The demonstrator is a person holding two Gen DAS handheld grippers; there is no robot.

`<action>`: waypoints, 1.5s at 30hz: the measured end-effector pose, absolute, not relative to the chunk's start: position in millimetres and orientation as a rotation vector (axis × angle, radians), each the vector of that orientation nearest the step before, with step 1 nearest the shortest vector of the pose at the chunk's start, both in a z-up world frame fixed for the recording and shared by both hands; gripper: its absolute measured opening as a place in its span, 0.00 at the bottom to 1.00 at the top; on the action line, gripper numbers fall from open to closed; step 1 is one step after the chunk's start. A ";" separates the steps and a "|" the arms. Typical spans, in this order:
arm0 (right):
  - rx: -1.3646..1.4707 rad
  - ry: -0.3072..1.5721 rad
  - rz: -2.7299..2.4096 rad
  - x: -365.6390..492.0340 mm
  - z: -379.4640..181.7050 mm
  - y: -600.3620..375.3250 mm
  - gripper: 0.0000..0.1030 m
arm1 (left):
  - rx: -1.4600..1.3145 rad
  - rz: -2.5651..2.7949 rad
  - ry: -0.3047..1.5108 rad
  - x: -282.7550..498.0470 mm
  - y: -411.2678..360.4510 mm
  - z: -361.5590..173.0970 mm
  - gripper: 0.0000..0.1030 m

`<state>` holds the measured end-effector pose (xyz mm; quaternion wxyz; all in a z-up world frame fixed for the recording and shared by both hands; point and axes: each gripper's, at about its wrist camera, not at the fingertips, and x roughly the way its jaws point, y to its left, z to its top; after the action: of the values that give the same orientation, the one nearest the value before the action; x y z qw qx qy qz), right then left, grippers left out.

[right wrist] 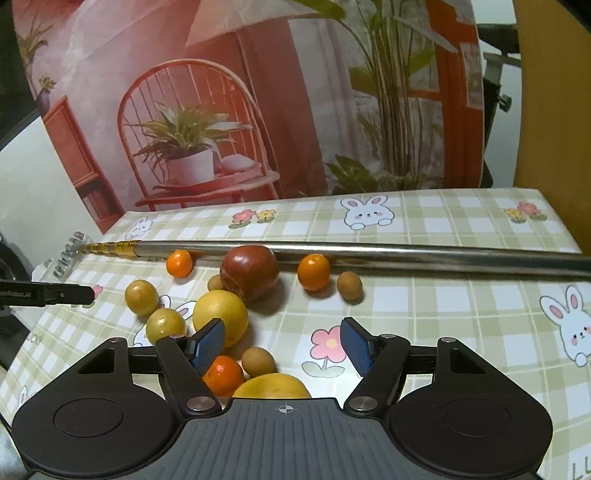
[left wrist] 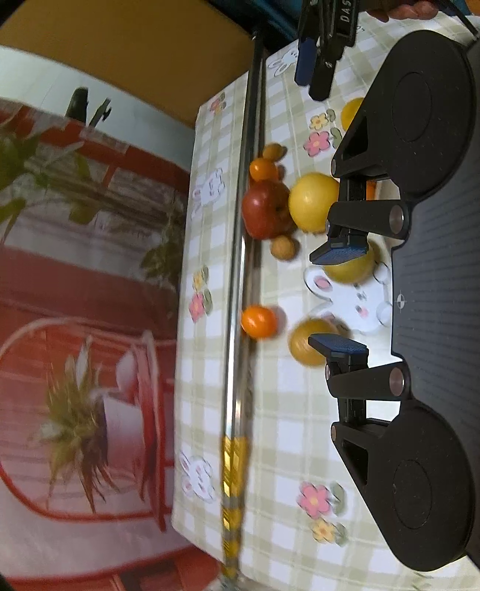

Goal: Organize fruits
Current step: 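Grasp a small brown round fruit with the left tool, then carry the brown fruit over the plate with the left tool while the right tool grasps a yellow grapefruit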

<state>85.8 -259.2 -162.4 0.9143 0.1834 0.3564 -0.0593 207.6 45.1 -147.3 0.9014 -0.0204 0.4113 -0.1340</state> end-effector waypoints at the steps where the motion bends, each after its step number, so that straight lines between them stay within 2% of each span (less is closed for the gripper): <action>1: 0.381 0.733 -0.122 86.3 -163.2 -260.1 0.64 | -0.028 -0.297 0.838 211.4 37.9 -148.0 0.42; 10: 0.374 0.731 -0.151 91.2 -170.8 -265.3 0.63 | 0.149 -0.450 0.819 246.2 -13.4 -180.1 0.41; 14: 0.402 0.727 -0.171 92.3 -175.4 -271.6 0.63 | 0.194 -0.474 0.834 261.3 -20.5 -195.8 0.38; 26: 0.432 0.753 -0.188 94.0 -189.1 -281.5 0.63 | 0.123 -0.470 0.892 294.5 -22.7 -220.4 0.33; 33: 0.438 0.765 -0.188 96.5 -193.5 -282.6 0.63 | 0.104 -0.495 0.902 300.8 -26.4 -226.8 0.33; 35: 0.439 0.769 -0.187 97.2 -194.3 -282.4 0.63 | 0.100 -0.505 0.907 302.0 -27.6 -227.6 0.27; 45: 0.448 0.778 -0.187 96.0 -196.5 -282.4 0.63 | 0.118 -0.494 0.879 286.5 -19.2 -213.3 0.27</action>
<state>96.0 -282.4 -196.5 0.8966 0.2164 0.3756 -0.0902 286.5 -19.2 -213.3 0.8739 0.0564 0.4209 -0.2366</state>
